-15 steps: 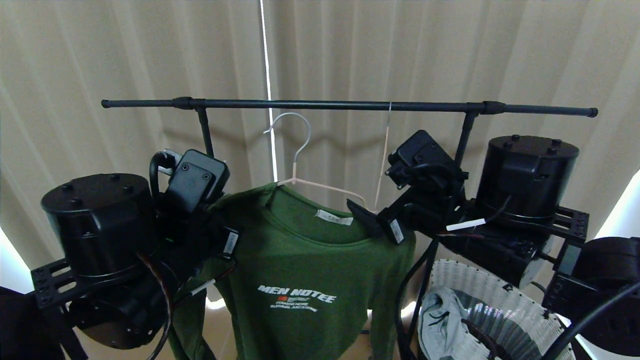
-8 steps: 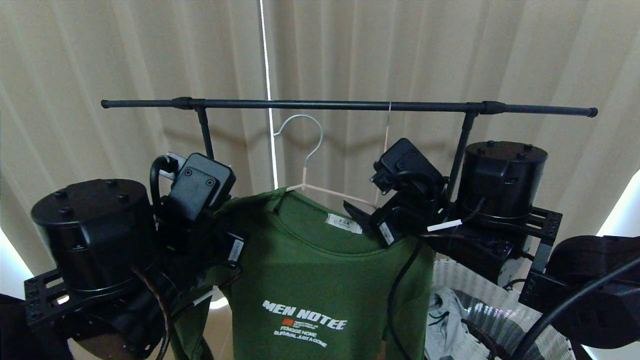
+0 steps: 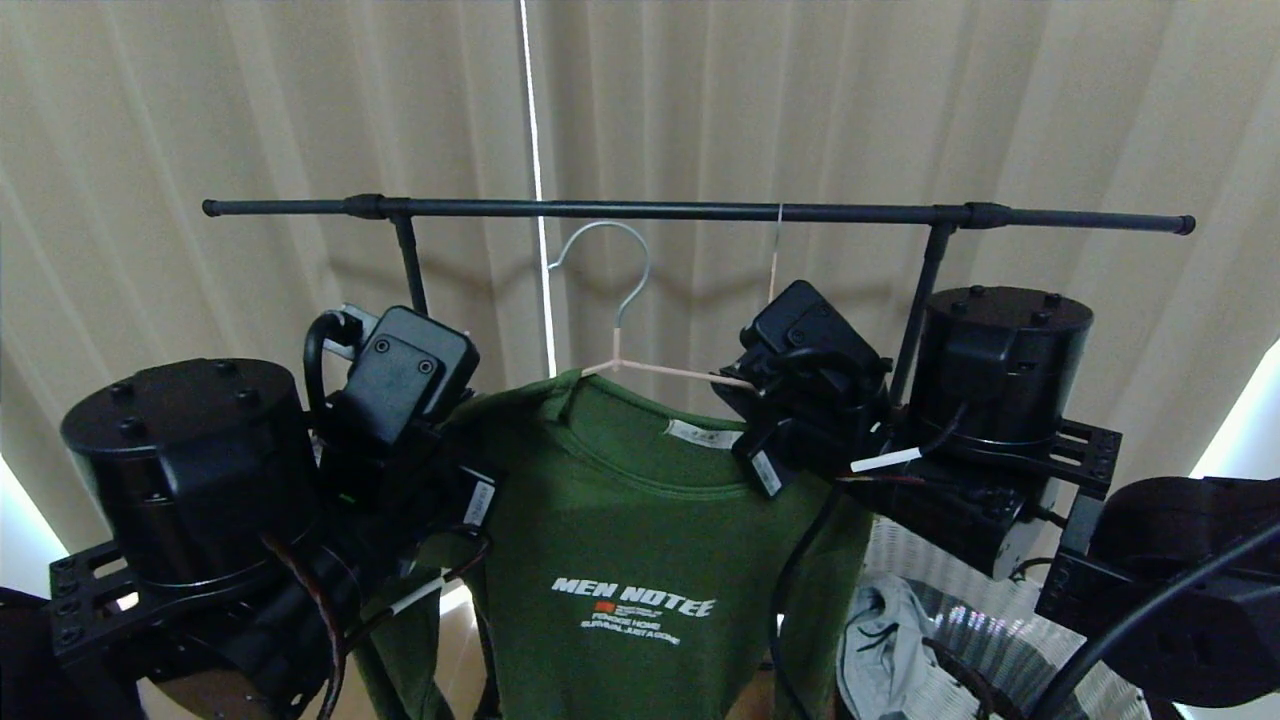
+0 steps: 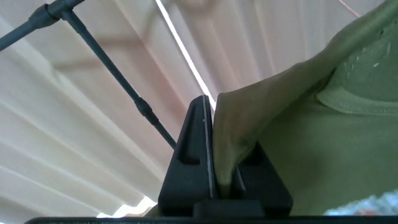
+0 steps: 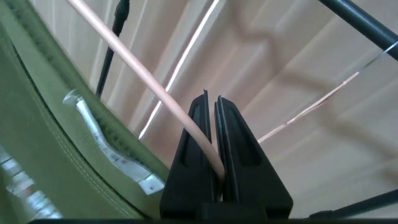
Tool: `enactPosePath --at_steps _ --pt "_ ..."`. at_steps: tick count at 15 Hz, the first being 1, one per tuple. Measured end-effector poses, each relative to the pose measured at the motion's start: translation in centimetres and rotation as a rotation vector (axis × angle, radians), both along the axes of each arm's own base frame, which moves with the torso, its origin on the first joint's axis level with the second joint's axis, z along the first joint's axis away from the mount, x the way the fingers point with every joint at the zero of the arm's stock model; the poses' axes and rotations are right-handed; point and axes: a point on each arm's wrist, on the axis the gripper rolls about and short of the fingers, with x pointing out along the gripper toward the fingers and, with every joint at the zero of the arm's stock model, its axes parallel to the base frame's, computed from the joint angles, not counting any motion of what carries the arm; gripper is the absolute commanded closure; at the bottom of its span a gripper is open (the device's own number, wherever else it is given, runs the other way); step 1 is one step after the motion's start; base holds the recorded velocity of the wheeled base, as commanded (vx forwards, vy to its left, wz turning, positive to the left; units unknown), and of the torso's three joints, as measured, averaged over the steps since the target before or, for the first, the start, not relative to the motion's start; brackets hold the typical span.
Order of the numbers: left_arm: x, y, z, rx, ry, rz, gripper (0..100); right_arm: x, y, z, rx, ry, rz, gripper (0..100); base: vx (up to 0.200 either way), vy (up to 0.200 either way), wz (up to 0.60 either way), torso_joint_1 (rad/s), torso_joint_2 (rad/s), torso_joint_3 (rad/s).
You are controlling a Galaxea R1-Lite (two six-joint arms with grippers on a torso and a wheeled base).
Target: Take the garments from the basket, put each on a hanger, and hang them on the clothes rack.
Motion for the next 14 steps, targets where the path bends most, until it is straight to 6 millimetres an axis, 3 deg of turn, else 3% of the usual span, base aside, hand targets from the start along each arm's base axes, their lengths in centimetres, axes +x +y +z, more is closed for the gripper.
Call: enactPosePath --at_steps 1,5,9,14 --pt "0.0 0.0 0.0 -0.005 0.001 -0.010 0 0.0 0.0 0.0 0.000 0.000 -0.001 100 0.000 0.000 0.00 0.000 0.00 0.000" --pt "-0.4 0.1 0.4 -0.038 -0.004 -0.099 0 -0.3 -0.5 0.5 0.003 -0.010 -0.026 100 0.000 0.000 0.00 0.000 0.00 0.000" --pt "-1.3 1.1 1.7 -0.075 -0.036 -0.134 0 -0.2 -2.4 0.7 0.003 -0.015 -0.105 100 0.000 0.000 0.00 0.000 0.00 0.000" --pt "-2.1 4.9 1.5 -0.082 0.027 -0.175 0 -0.1 -5.8 2.8 0.058 -0.063 -0.197 100 0.000 0.000 0.00 0.000 0.00 0.000"
